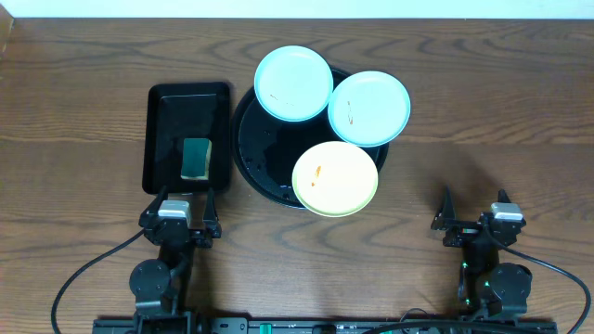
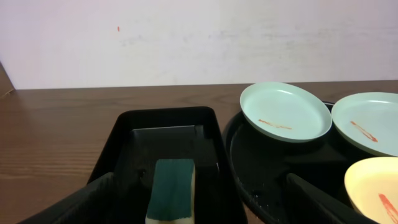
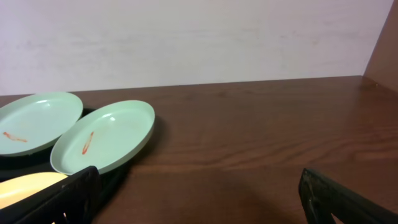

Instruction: Clean dirty plates on tray and stack at the side

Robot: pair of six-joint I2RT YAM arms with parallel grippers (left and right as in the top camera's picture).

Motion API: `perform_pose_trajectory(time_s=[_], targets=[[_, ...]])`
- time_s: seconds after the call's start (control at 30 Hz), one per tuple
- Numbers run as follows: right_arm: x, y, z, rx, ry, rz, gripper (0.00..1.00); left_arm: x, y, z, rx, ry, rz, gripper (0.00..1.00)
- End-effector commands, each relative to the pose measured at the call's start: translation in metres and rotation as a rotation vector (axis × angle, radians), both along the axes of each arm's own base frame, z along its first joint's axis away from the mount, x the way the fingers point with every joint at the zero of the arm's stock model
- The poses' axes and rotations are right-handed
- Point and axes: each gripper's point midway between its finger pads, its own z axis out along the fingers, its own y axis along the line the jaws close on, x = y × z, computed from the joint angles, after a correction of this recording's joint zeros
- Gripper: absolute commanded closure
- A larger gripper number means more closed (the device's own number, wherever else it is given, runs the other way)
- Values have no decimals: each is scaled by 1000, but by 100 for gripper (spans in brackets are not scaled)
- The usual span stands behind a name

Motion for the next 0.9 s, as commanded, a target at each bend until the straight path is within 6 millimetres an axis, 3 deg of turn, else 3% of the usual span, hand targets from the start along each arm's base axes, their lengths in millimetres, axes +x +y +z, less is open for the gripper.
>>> perform_pose_trajectory(time_s=[0.0, 0.27, 0.43, 0.67, 0.87], targets=[[0, -5, 0, 11, -1, -24, 1, -2, -4, -14, 5, 47, -21, 17], [0, -5, 0, 11, -1, -24, 1, -1, -4, -13, 6, 46, -20, 17], [0, -5, 0, 11, -1, -24, 1, 0, -4, 3, 3, -17, -21, 16], [0, -5, 0, 11, -1, -24, 1, -16, -5, 74, -77, -8, -15, 16], [0, -5, 0, 11, -1, -24, 1, -9, -23, 133, -71, 250, -121, 16]])
